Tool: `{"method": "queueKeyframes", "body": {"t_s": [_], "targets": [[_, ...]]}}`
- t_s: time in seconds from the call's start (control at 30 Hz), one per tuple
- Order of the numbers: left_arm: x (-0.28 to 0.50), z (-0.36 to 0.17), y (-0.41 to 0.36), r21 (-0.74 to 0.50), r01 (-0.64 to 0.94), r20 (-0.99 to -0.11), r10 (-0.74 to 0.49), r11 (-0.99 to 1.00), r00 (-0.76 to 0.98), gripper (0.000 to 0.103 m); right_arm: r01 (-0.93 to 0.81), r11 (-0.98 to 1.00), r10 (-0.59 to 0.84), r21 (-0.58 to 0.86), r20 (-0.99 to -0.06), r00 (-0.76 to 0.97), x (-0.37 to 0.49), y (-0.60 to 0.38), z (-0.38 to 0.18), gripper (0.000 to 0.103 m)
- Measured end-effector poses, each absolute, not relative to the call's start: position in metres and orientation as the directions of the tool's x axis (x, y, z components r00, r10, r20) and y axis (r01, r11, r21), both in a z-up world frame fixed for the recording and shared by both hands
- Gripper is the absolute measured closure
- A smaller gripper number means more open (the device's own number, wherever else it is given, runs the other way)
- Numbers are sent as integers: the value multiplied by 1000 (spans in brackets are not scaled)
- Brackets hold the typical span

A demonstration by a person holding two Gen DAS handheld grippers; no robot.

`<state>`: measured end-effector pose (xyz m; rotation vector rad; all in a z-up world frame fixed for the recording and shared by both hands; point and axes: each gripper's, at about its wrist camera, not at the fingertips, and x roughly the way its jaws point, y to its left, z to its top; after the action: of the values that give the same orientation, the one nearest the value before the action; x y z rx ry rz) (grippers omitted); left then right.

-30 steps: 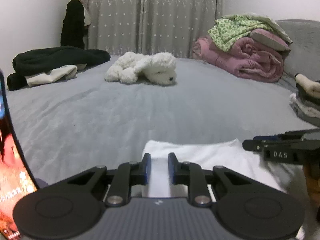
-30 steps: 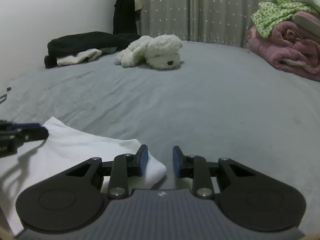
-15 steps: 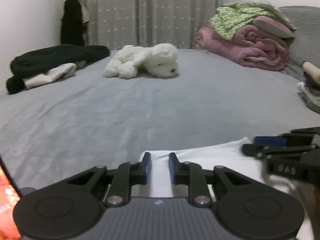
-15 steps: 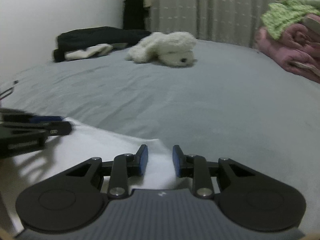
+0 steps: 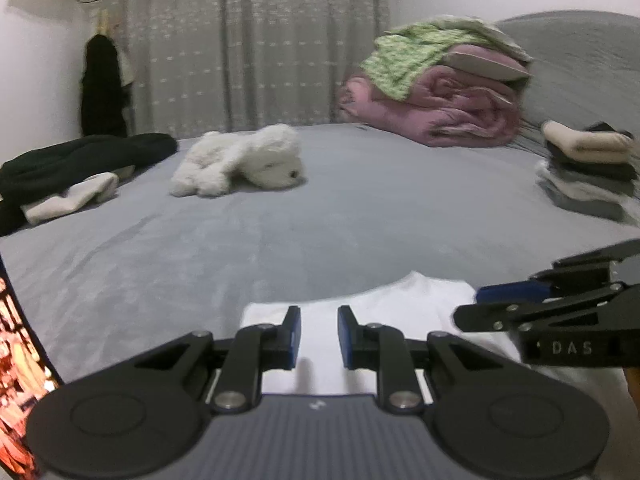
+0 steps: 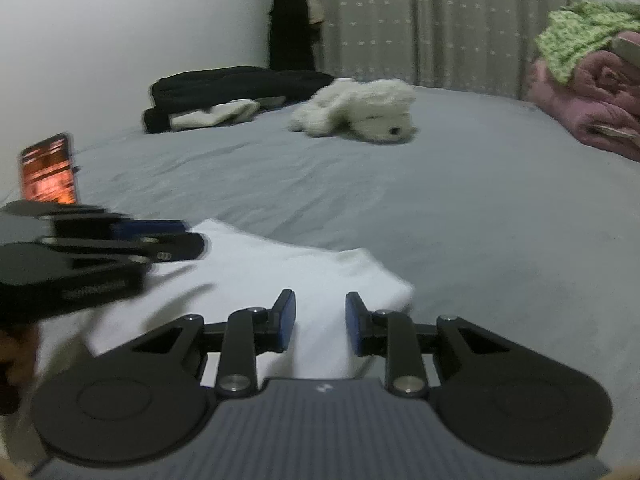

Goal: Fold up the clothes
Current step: 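Open both grippers and press the folded white garment flat, then square the folded white garment edges with both open grippers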

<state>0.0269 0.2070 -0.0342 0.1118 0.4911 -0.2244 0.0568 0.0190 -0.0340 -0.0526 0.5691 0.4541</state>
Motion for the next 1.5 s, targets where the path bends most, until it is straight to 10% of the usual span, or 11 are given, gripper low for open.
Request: {"method": "queueKeyframes", "body": {"t_s": [1.03, 1.13, 1.3, 1.5], "targets": [[-24, -43, 246, 42, 409, -613, -300, 911, 731, 81, -433, 899, 380, 63, -604, 701, -17, 7, -54, 74], [-23, -39, 245, 52, 415, -651, -284, 908, 704, 72, -449, 890, 393, 76, -625, 674, -16, 4, -52, 71], [-19, -35, 247, 15, 412, -702, -284, 911, 653, 25, -475, 872, 419, 116, -678, 604, -11, 1, -49, 63], [-11, -38, 244, -13, 420, -744, -289, 907, 602, 19, -520, 843, 439, 139, -736, 515, -10, 3, -42, 40]]}}
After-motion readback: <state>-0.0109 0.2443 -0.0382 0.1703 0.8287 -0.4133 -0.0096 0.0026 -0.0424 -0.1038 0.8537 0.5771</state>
